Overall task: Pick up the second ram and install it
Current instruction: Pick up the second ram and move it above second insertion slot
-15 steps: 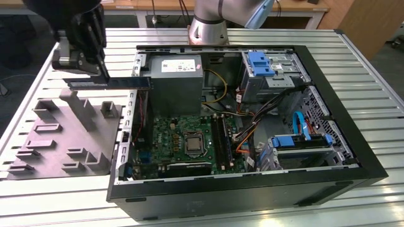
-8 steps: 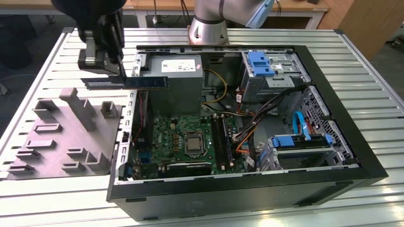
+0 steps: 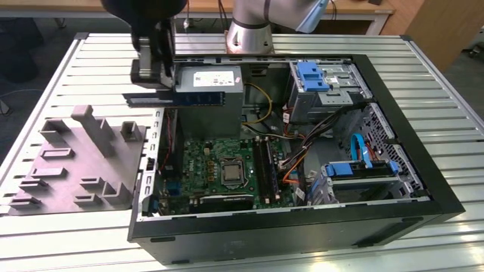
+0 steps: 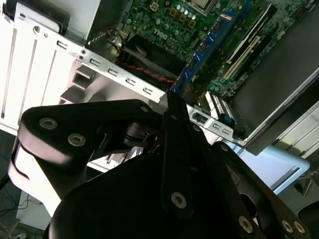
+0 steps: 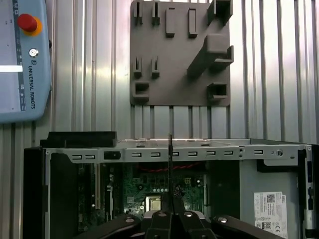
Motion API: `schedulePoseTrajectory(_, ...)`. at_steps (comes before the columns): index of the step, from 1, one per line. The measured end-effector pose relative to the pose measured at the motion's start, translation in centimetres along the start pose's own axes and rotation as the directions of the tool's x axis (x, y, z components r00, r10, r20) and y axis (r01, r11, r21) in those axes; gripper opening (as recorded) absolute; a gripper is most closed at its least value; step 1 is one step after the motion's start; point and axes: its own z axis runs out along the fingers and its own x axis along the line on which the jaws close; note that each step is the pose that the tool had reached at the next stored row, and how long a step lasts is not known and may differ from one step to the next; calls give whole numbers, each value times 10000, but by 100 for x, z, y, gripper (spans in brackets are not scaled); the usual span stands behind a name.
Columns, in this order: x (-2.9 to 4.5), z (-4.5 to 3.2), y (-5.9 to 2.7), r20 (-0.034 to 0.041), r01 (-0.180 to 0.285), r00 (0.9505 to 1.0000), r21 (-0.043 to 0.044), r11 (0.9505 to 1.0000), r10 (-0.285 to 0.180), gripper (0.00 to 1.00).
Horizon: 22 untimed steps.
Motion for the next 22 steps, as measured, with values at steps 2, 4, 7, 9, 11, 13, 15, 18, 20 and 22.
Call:
schedulePoseTrajectory(2,-2,-2,-77,-1,0,10000,-1,10000,0,11)
schedulePoseTrajectory(4,-4,-3,-155,0,1,10000,0,10000,-1,11)
schedulePoseTrajectory(7,-6,-6,-271,0,1,10000,0,10000,-1,11)
schedulePoseTrajectory(9,-8,-7,-346,-1,0,10000,0,10000,0,11)
schedulePoseTrajectory(11,-10,-9,-421,0,1,10000,0,10000,-1,11)
schedulePoseTrajectory(13,-12,-10,-499,0,0,10000,0,10000,0,11)
schedulePoseTrajectory(15,-14,-12,-576,0,0,10000,0,10000,0,11)
schedulePoseTrajectory(18,-17,-15,-691,0,1,10000,0,10000,-1,11)
schedulePoseTrajectory(20,-18,-16,-762,0,0,10000,0,10000,0,11)
schedulePoseTrajectory(22,-20,-18,-820,2,1,10000,-1,10000,-1,11)
